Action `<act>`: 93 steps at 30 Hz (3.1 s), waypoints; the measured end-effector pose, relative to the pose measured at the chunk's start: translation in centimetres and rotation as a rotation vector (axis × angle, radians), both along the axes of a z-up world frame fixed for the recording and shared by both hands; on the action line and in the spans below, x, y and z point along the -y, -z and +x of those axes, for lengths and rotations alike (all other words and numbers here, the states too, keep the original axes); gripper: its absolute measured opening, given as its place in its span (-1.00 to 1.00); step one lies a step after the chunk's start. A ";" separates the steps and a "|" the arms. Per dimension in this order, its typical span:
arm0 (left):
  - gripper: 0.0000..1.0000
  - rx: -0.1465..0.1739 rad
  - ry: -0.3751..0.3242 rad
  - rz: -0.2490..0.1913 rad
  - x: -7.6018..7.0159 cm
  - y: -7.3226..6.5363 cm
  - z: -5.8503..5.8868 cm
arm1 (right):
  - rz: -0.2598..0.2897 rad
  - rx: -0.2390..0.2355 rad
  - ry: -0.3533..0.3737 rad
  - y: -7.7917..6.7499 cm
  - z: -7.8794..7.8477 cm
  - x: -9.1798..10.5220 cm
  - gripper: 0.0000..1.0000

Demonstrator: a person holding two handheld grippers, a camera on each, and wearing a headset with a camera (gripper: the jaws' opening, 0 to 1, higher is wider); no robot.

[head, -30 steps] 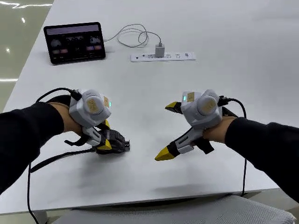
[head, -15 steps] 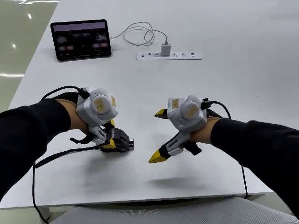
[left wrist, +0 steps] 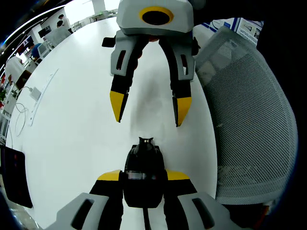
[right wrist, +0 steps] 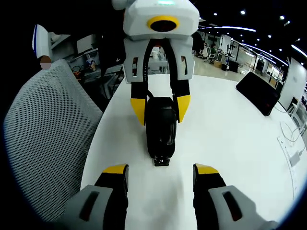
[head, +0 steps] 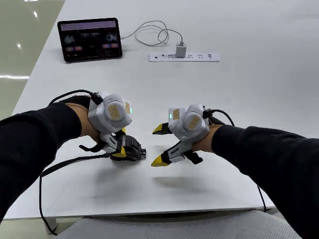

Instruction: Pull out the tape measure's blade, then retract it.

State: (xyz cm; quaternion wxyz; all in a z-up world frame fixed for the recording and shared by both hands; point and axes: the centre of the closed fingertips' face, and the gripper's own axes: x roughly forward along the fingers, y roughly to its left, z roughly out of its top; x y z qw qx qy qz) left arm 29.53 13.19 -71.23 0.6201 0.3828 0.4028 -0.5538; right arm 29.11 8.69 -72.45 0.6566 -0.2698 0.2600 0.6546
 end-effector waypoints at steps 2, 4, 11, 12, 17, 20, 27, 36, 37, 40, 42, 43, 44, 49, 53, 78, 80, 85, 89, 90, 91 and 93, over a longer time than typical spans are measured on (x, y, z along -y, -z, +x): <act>-0.44 -0.002 0.002 0.001 0.0 0.0 0.0 | -0.003 -0.005 -0.001 0.4 0.0 -0.2 -0.10; -0.44 -0.008 -0.001 -0.002 0.0 0.0 -0.1 | -0.009 -0.005 -0.010 0.8 -0.1 -0.4 -0.17; -0.43 -0.017 -0.021 -0.005 0.0 -0.1 -0.1 | -0.026 -0.001 0.008 2.2 0.2 -1.1 -0.50; -0.43 -0.018 -0.022 -0.005 0.0 -0.1 -0.1 | -0.029 -0.004 0.004 2.4 0.1 -1.3 -0.51; -0.43 -0.027 -0.028 -0.014 -0.1 0.1 0.1 | -0.029 0.012 -0.004 2.7 0.3 -1.9 -0.66; -0.42 -0.030 -0.030 -0.015 -0.1 0.1 0.1 | -0.032 0.008 -0.002 2.8 0.4 -2.1 -0.71; -0.42 -0.032 -0.031 -0.017 -0.1 0.2 0.2 | -0.045 0.029 -0.036 3.3 0.2 -2.4 -0.78; -0.42 -0.031 -0.043 -0.020 -0.3 0.2 0.3 | -0.061 0.031 -0.048 3.3 0.3 -2.2 -0.82; -0.42 -0.028 -0.046 -0.025 -0.3 0.2 0.4 | -0.064 0.031 -0.049 3.3 0.3 -2.2 -0.82; -0.42 -0.026 -0.052 -0.039 -0.3 0.2 0.4 | -0.067 0.024 -0.043 3.3 0.4 -2.2 -0.82; -0.42 -0.027 -0.056 -0.043 -0.3 0.2 0.4 | -0.068 0.021 -0.041 3.3 0.4 -2.1 -0.82; -0.42 -0.028 -0.056 -0.044 -0.3 0.2 0.3 | -0.070 0.020 -0.039 3.4 0.4 -2.1 -0.82; -0.42 -0.030 -0.058 -0.045 -0.3 0.2 0.3 | -0.072 0.022 -0.041 3.3 0.4 -2.1 -0.82; -0.42 -0.034 -0.061 -0.047 -0.2 0.2 0.2 | -0.078 0.021 -0.043 3.3 0.4 -2.0 -0.83; -0.42 -0.035 -0.063 -0.049 -0.3 0.2 0.2 | -0.078 0.021 -0.045 3.3 0.4 -2.0 -0.83; -0.41 -0.041 -0.084 -0.051 -0.3 0.2 0.2 | -0.096 -0.009 -0.042 3.2 0.6 0.1 -0.83; -0.40 -0.041 -0.084 -0.051 -0.3 0.2 0.2 | -0.096 -0.011 -0.044 3.2 0.6 0.2 -0.83; -0.40 -0.044 -0.084 -0.050 -0.2 0.2 0.1 | -0.103 -0.011 -0.043 3.2 0.6 0.4 -0.83; -0.40 -0.044 -0.084 -0.050 -0.2 0.2 0.1 | -0.104 -0.010 -0.040 3.3 0.7 0.8 -0.83; -0.40 -0.044 -0.084 -0.050 -0.2 0.2 0.1 | -0.105 -0.011 -0.038 3.3 0.7 0.8 -0.83; -0.40 -0.044 -0.084 -0.050 -0.2 0.2 0.1 | -0.104 -0.014 -0.035 3.3 0.7 0.9 -0.83; -0.40 -0.045 -0.083 -0.050 -0.2 0.2 0.1 | -0.105 -0.015 -0.034 3.3 0.6 1.0 -0.83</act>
